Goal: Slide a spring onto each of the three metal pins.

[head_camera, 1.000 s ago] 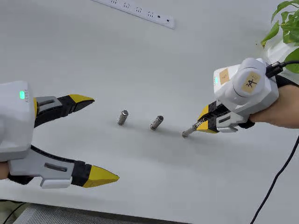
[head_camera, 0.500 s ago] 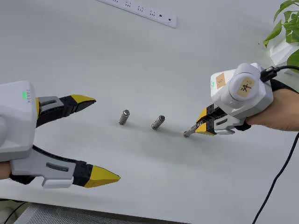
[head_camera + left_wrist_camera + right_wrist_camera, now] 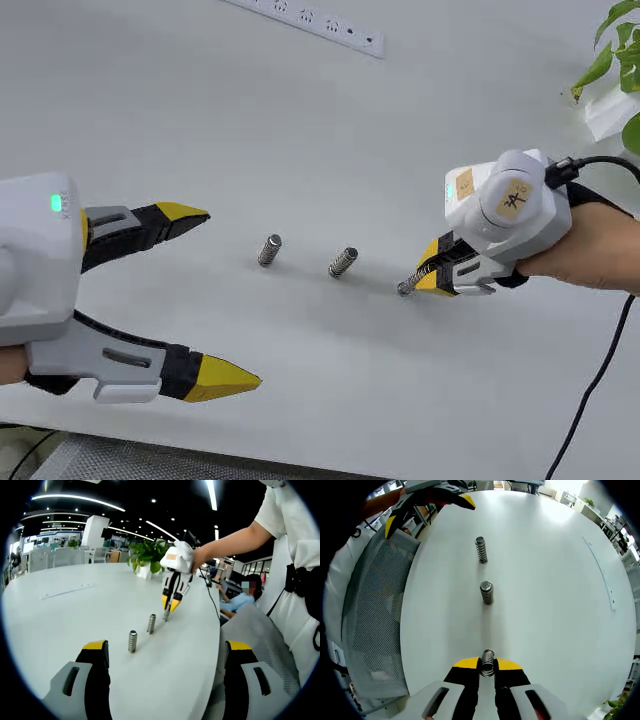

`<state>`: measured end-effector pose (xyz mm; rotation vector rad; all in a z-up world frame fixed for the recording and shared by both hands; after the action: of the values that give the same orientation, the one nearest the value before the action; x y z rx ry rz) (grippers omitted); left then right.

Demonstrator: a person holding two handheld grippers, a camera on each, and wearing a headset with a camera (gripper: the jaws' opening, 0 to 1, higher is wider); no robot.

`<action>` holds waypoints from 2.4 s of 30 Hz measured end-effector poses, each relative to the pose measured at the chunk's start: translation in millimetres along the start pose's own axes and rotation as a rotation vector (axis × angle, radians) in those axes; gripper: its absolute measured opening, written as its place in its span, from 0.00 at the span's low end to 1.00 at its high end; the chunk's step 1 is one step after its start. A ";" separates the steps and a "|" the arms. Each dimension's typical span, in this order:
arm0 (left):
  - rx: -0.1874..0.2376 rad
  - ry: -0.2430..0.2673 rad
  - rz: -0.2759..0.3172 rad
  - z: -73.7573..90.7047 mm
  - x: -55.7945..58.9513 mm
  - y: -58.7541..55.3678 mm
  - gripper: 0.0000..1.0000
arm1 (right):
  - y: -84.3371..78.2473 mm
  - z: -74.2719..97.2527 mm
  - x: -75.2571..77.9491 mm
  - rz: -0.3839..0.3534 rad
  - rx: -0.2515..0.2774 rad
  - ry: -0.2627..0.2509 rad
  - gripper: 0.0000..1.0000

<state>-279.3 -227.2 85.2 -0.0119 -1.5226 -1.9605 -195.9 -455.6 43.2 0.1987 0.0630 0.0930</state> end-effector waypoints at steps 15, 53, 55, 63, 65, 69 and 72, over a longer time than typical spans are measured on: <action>0.003 0.001 0.012 -0.3 -2.1 -2.4 0.95 | -4.5 -14.4 4.4 -0.002 -0.006 0.001 0.08; -0.075 0.032 -0.039 7.4 3.8 -9.7 0.99 | -25.3 44.6 -39.7 -0.292 0.325 -0.169 0.39; -0.080 0.040 -0.040 9.0 4.7 -9.2 0.99 | -30.2 48.2 -47.3 -0.339 0.372 -0.195 0.40; -0.095 0.058 -0.060 12.0 6.7 -10.0 0.99 | -54.5 52.9 -78.4 -0.442 0.522 -0.252 0.53; -0.100 0.066 -0.071 12.5 6.3 -12.0 0.99 | -59.1 52.1 -87.6 -0.473 0.561 -0.270 0.58; -0.112 0.071 -0.090 13.3 6.8 -15.8 0.99 | -67.8 49.5 -103.3 -0.519 0.625 -0.307 0.69; -0.122 0.079 -0.098 14.2 5.4 -17.4 0.99 | -72.8 46.5 -110.8 -0.541 0.657 -0.335 0.76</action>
<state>-297.4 -215.4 76.9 0.0889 -1.3746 -2.1041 -296.3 -546.6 80.1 0.8417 -0.1916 -0.5084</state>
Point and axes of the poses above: the centre of the closed fingertips' face, and the gripper's own axes: z roughly backward along the fingers, x roughly to its right, y roughly out of its top, the point moved 5 cm from there along z, roughly backward along the fingers, and after that the axes turned 8 degrees about z, right-handed, at the moved point
